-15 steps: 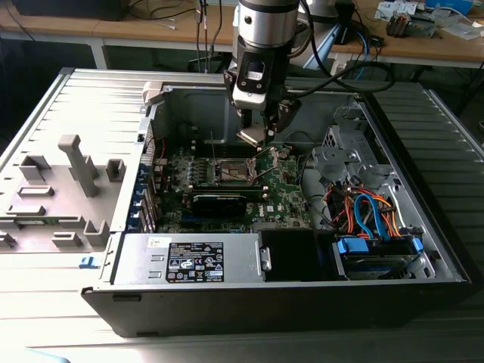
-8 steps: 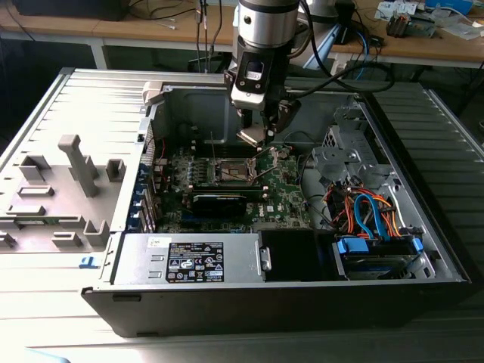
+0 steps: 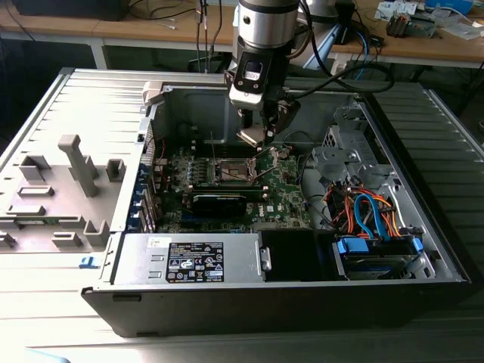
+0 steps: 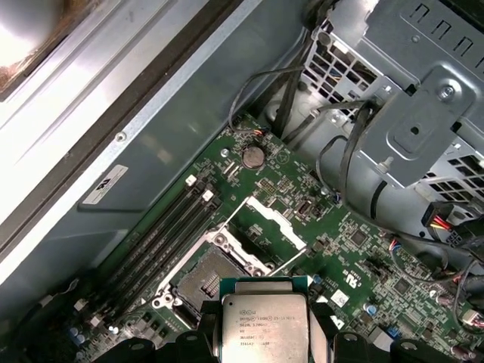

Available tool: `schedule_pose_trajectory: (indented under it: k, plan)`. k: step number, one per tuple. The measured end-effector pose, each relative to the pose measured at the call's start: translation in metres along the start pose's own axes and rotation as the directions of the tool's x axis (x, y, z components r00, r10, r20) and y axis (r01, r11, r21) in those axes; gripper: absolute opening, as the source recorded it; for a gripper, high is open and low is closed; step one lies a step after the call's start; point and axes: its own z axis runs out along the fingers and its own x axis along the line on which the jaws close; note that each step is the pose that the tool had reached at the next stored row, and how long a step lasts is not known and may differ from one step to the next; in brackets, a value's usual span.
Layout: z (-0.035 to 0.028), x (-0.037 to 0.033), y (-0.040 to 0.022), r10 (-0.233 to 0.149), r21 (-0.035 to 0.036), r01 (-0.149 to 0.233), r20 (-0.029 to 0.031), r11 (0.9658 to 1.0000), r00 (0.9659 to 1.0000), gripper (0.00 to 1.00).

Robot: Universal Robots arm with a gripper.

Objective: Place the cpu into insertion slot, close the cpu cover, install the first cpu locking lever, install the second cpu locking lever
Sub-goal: 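Place the cpu into insertion slot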

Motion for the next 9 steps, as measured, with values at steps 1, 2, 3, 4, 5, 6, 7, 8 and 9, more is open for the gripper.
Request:
schedule_pose_trajectory:
  k: [1,2,3,4,5,6,7,8,9]
  plan:
    - [0.0000,0.0000,0.0000,0.002,0.0000,-0.002,0.0001,1.0000,1.0000,0.55]
    - [0.0001,0.0000,0.0000,0.006,0.0000,-0.006,0.0003,1.0000,1.0000,0.55]
    - [0.0001,0.0000,0.0000,0.010,0.0001,-0.010,0.0006,1.0000,1.0000,0.55]
    - [0.0002,0.0000,0.0000,0.012,0.0000,-0.012,0.0007,0.9999,0.9999,0.55]
    - [0.0003,0.0000,0.0000,0.016,0.0000,-0.016,0.0009,0.9999,0.9999,0.55]
    - [0.0003,0.0000,0.0000,0.019,0.0000,-0.019,0.0010,0.9998,0.9998,0.55]
    - [0.0004,0.0000,0.0000,0.022,0.0000,-0.022,0.0012,0.9998,0.9998,0.55]
    - [0.0004,0.0000,0.0000,0.024,0.0000,-0.024,0.0013,0.9997,0.9997,0.55]
    - [0.0004,0.0000,0.0000,0.027,0.0000,-0.027,0.0015,0.9996,0.9996,0.55]
